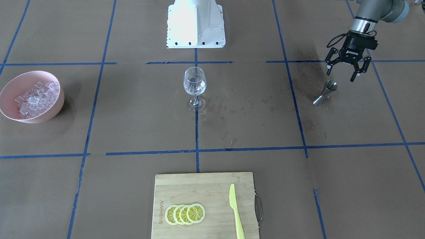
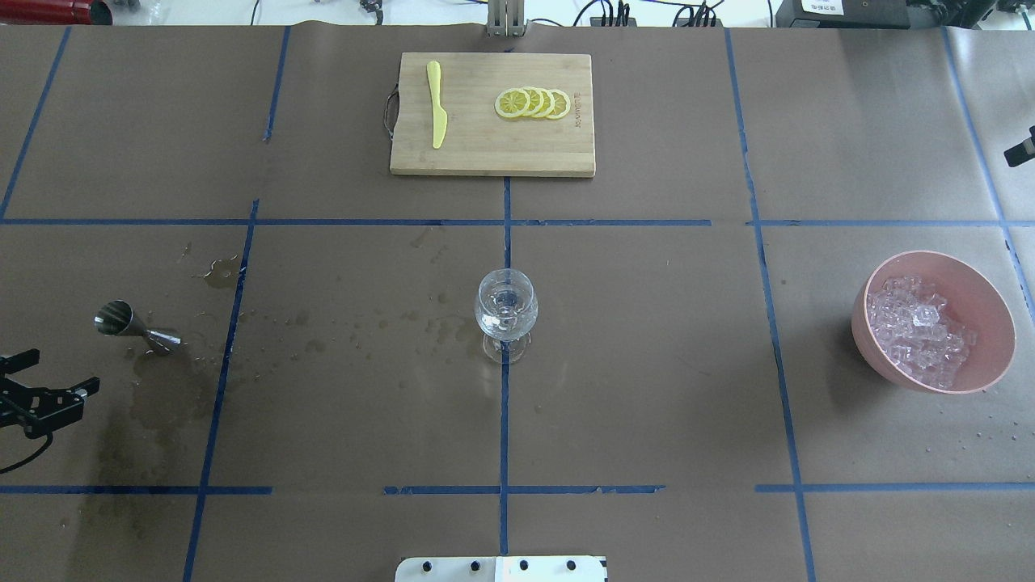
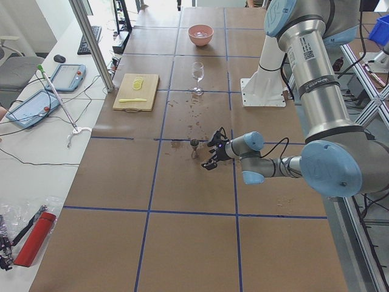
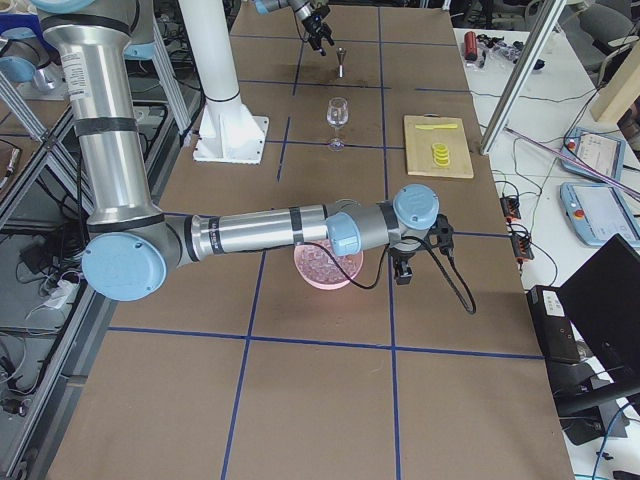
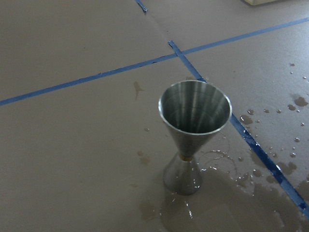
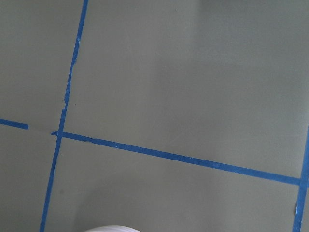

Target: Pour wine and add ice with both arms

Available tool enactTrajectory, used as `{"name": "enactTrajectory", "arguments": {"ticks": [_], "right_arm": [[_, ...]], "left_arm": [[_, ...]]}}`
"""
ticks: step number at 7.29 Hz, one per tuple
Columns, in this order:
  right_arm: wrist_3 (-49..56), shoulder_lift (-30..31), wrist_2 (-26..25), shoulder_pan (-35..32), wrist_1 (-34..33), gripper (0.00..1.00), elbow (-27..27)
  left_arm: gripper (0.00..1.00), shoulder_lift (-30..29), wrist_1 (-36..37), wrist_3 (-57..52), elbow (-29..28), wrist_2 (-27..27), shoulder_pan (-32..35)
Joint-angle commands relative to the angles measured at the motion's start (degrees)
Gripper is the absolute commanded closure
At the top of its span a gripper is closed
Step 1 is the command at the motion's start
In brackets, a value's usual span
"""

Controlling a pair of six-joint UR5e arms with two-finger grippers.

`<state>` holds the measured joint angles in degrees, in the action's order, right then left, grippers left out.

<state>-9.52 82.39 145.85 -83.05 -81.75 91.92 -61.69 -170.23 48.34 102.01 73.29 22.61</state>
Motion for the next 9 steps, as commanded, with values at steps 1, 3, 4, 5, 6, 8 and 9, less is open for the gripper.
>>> {"name": "enactTrajectory", "arguments": {"ticks": [1, 3, 4, 5, 6, 8, 9], "right_arm": [[-5.8, 3.0, -0.6, 0.2, 0.1, 0.0, 4.7], [-13.1, 6.7, -1.2, 3.7, 0.0, 0.0, 9.4], [-17.2, 8.0, -3.5, 6.6, 0.3, 0.0, 10.3], [-21.4, 10.6, -5.9, 9.6, 5.1, 0.0, 11.3], [-28.0, 12.9, -7.8, 12.9, 12.6, 0.0, 11.3], [-39.9, 15.0, -10.8, 19.5, 21.8, 0.0, 11.5], [-41.3, 15.9, -12.7, 21.8, 23.2, 0.01, 11.5]], "left_arm": [[0.01, 0.0, 0.1, -3.9, -1.6, 14.9, 12.6], [0.01, -2.9, 0.3, -4.0, -3.0, 33.8, 27.1], [0.01, -4.4, 0.5, -4.0, -3.0, 41.7, 33.4], [0.01, -8.5, 6.0, -4.0, -2.8, 51.2, 41.2], [0.01, -12.4, 10.7, -4.0, -2.7, 56.9, 45.3], [0.0, -11.8, 11.0, -3.1, -2.9, 56.4, 46.3], [0.0, -11.8, 11.0, -3.1, -3.9, 56.3, 46.3]]}}
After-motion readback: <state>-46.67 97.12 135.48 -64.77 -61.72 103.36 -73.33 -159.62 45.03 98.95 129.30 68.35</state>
